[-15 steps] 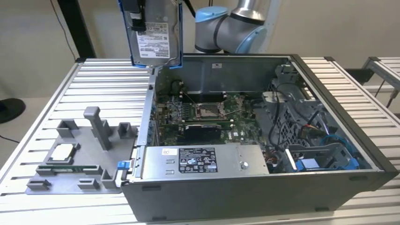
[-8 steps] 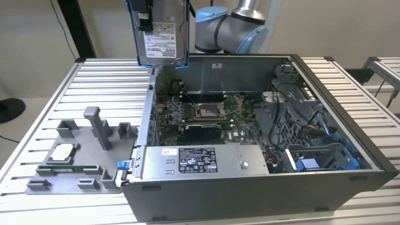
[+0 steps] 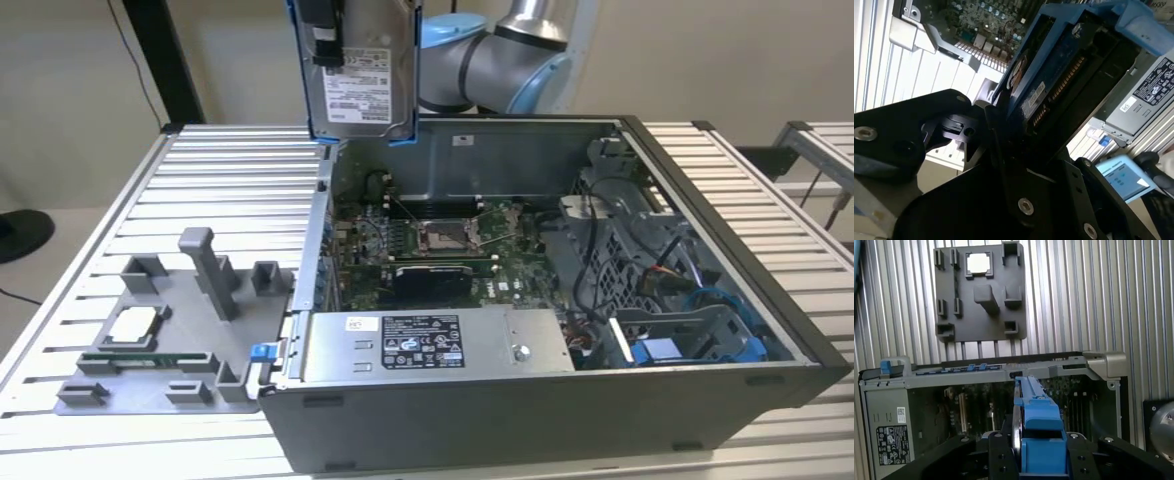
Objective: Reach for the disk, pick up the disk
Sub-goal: 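Pick up the disk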
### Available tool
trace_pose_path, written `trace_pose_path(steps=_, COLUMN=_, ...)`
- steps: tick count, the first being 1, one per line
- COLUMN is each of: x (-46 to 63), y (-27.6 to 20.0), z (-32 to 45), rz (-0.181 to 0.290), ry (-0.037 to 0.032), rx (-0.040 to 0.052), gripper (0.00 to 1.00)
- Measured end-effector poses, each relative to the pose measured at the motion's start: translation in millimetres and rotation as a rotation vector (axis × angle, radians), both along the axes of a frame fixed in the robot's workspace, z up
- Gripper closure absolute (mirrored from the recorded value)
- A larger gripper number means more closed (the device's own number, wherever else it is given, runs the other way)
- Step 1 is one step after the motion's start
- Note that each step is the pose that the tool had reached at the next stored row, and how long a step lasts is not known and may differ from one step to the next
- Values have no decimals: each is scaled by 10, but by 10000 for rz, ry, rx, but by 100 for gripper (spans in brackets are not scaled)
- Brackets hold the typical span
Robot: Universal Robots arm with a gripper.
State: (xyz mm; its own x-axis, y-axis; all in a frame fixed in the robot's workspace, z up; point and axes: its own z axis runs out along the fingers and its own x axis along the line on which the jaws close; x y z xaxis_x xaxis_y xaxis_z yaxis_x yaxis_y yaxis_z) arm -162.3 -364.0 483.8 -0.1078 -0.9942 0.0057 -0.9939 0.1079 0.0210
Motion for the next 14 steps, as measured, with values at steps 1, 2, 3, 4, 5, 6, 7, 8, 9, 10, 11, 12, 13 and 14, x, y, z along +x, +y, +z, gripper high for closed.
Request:
trace_pose_path(steps=1, x=16, y=0, z=0, rz=0, ry=0, rx=0, gripper=100)
trace_pose_path(steps=2, x=29, y=0, z=0, rz=0, ry=-1, rx=0, gripper=100)
trace_pose_path(steps=3, x=45, y=0, z=0, rz=0, ry=-1, rx=1, gripper=100)
trace_pose_path(steps=4, x=62, y=0, z=0, rz=1, ry=-1, rx=1, gripper=100)
trace_pose_path(steps=5, x=76, y=0, z=-1, rz=1, ry=-1, rx=1, gripper=100)
trace_pose_path(steps=6, x=89, y=0, z=0, rz=1, ry=-1, rx=1, gripper=100)
trace_pose_path(steps=7, x=106, y=0, z=-1, rz=1, ry=-1, rx=1, gripper=100)
trace_pose_path(steps=8, x=122, y=0, z=0, rz=1, ry=0, rx=1, gripper=100)
trace_pose_path(steps=9, x=136, y=0, z=0, rz=0, ry=0, rx=0, gripper=100)
trace_pose_path(steps=10, x=153, y=0, z=0, rz=0, ry=0, rx=1, gripper=100)
trace_pose_path(steps=11, x=172, y=0, z=0, rz=0, ry=-1, rx=0, gripper=100)
trace_pose_path(steps=12, x=189, y=0, z=0, rz=0, ry=0, rx=1, gripper=100)
trace_pose_path(steps=13, x=205, y=0, z=0, rz=1, ry=0, rx=0, gripper=100)
trace_pose_path(steps=14, x=224, y=0, z=0, rz=1, ry=-1, rx=1, gripper=100)
